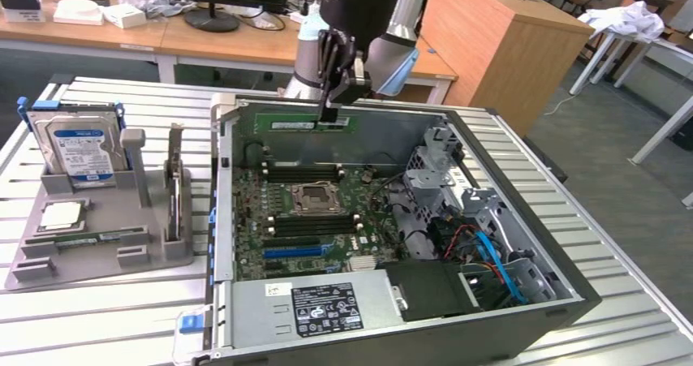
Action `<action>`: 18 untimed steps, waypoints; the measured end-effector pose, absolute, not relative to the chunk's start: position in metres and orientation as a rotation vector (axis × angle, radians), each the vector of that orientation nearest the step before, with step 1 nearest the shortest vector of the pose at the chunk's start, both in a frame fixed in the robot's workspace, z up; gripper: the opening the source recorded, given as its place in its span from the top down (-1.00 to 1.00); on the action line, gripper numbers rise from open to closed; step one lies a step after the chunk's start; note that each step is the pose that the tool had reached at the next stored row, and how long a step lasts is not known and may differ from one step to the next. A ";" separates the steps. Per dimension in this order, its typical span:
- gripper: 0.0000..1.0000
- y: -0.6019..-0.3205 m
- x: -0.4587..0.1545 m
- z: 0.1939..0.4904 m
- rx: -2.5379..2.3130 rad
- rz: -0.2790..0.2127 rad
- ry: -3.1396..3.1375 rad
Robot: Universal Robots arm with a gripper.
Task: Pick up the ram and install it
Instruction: 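Pick up the ram and move it above insertion slot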
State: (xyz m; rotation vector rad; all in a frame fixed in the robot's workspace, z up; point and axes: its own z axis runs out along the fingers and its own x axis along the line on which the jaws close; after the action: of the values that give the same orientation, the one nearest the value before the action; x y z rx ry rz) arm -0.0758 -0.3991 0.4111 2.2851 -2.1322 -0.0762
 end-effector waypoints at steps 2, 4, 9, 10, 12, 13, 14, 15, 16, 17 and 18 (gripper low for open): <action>0.76 -0.398 -0.074 0.411 2.275 -0.076 -2.143; 0.76 -0.398 -0.072 0.410 2.261 -0.076 -2.158; 0.76 -0.395 -0.064 0.409 2.242 -0.076 -2.178; 0.76 -0.394 -0.062 0.409 2.239 -0.076 -2.182; 0.76 -0.393 -0.059 0.409 2.232 -0.075 -2.187; 0.76 -0.391 -0.057 0.409 2.229 -0.074 -2.190; 0.76 -0.390 -0.056 0.409 2.225 -0.073 -2.193; 0.76 -0.390 -0.054 0.409 2.222 -0.072 -2.196; 0.76 -0.389 -0.052 0.409 2.219 -0.072 -2.199; 0.76 -0.388 -0.050 0.409 2.217 -0.072 -2.201; 0.76 -0.388 -0.047 0.408 2.215 -0.072 -2.203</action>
State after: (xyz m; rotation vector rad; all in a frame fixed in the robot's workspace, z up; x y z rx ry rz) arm -0.0474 -0.3880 0.4085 2.2148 -2.2032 -0.0720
